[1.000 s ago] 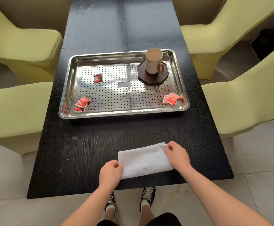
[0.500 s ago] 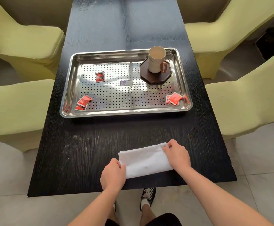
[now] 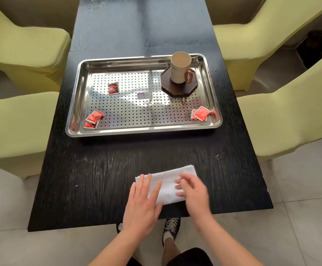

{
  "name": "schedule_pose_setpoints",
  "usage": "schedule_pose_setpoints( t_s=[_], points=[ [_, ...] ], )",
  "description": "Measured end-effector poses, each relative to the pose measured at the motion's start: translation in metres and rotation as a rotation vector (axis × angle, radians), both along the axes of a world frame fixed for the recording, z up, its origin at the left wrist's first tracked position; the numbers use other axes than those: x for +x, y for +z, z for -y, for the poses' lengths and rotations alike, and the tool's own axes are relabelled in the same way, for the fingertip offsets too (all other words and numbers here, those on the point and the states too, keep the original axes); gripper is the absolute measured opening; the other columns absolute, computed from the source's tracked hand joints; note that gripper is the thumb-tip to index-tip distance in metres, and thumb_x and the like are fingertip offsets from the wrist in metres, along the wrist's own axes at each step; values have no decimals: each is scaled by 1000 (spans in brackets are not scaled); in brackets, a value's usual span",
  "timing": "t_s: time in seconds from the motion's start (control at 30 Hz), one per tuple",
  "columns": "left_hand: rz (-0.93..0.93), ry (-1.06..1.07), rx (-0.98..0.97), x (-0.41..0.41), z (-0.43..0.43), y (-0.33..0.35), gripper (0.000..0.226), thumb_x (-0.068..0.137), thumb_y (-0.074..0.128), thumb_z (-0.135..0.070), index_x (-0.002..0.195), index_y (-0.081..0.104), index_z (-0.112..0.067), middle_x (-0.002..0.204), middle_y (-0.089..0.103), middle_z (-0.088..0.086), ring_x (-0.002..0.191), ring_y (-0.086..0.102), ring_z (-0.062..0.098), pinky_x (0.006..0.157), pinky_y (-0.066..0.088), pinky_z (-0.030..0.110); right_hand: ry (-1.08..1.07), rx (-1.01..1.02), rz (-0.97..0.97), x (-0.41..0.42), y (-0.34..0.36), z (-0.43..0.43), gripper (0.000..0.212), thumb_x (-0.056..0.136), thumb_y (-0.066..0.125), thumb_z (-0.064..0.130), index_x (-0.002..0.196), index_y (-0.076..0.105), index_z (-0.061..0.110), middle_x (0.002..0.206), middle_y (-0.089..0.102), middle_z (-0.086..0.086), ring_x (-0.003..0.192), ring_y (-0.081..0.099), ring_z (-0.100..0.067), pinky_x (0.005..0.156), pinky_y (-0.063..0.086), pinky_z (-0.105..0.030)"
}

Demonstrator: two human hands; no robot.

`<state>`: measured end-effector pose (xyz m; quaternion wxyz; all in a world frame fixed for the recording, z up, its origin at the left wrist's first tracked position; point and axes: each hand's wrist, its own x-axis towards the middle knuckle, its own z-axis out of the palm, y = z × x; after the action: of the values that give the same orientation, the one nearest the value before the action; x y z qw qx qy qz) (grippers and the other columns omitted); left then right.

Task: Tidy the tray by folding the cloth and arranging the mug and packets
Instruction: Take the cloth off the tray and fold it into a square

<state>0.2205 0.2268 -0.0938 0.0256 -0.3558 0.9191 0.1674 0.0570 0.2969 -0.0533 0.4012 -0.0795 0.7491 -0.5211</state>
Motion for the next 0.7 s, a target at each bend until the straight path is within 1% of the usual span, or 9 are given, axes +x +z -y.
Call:
schedule_pose_setpoints(
  t_s=[0.03, 0.1, 0.13, 0.2, 0.27, 0.37, 0.53, 0.63, 0.7],
  points=[
    [60, -17, 12, -1, -1, -3, 63, 97, 41, -50, 153, 32, -23, 164, 16, 14, 152, 9, 34, 118, 14, 51, -2, -47, 183, 13, -2, 3, 16, 101, 54, 11, 108, 68, 17, 98, 76, -6, 93, 72, -22, 74, 59, -32],
    [181, -16, 53, -1, -1, -10, 74, 95, 24, -62, 157, 17, -22, 166, -2, 11, 152, -8, 30, 119, 2, 52, 2, -61, 411, 27, -11, 5, 20, 104, 50, 19, 116, 65, 15, 108, 77, -7, 104, 72, -23, 88, 59, -37],
    [227, -19, 56, 1, 1, -14, 78, 94, 19, -65, 158, 12, -21, 165, -8, 10, 151, -12, 28, 118, -1, 53, -11, -57, 471, 28, -15, 4, 22, 104, 49, 23, 119, 64, 15, 112, 76, -9, 107, 71, -24, 94, 57, -41],
    [273, -41, 30, 9, 5, -19, 83, 92, 19, -69, 158, 13, -20, 165, -7, 10, 152, -10, 28, 117, 1, 56, -62, -56, 534, 20, -22, -1, 25, 105, 48, 26, 122, 61, 14, 116, 74, -13, 109, 71, -27, 96, 56, -44],
    [289, -65, 13, 13, 9, -21, 84, 90, 23, -70, 157, 17, -20, 166, 0, 10, 152, -2, 28, 116, 6, 57, -135, -66, 555, 3, -27, -10, 28, 105, 47, 26, 124, 59, 9, 115, 74, -18, 107, 72, -32, 91, 56, -45],
    [288, -72, 13, 15, 11, -22, 84, 90, 24, -71, 157, 14, -21, 166, 1, 9, 152, 0, 28, 116, 9, 59, -228, -89, 531, -26, -30, -28, 32, 106, 45, 24, 126, 56, 2, 113, 74, -20, 105, 72, -35, 90, 55, -46],
    [315, -83, 12, 15, 11, -22, 84, 90, 14, -73, 156, -9, -25, 163, -23, 6, 149, -23, 27, 118, -2, 60, -285, -130, 507, -45, -26, -45, 28, 105, 47, 20, 126, 56, 5, 114, 73, -21, 108, 71, -35, 95, 53, -49],
    [277, -47, 21, 11, 8, -13, 82, 91, 17, -69, 157, -2, -24, 164, -16, 9, 150, -20, 29, 119, -3, 56, -278, -141, 471, -38, -23, -45, 27, 104, 50, 18, 125, 59, 4, 117, 73, -18, 110, 71, -31, 96, 53, -47],
    [166, 42, 77, 12, 2, -6, 76, 95, 30, -60, 157, 12, -21, 166, -2, 12, 152, -7, 31, 122, 9, 50, -230, -132, 450, -30, -22, -43, 26, 102, 52, 16, 123, 61, 3, 117, 74, -15, 110, 71, -29, 95, 54, -46]
  ],
)
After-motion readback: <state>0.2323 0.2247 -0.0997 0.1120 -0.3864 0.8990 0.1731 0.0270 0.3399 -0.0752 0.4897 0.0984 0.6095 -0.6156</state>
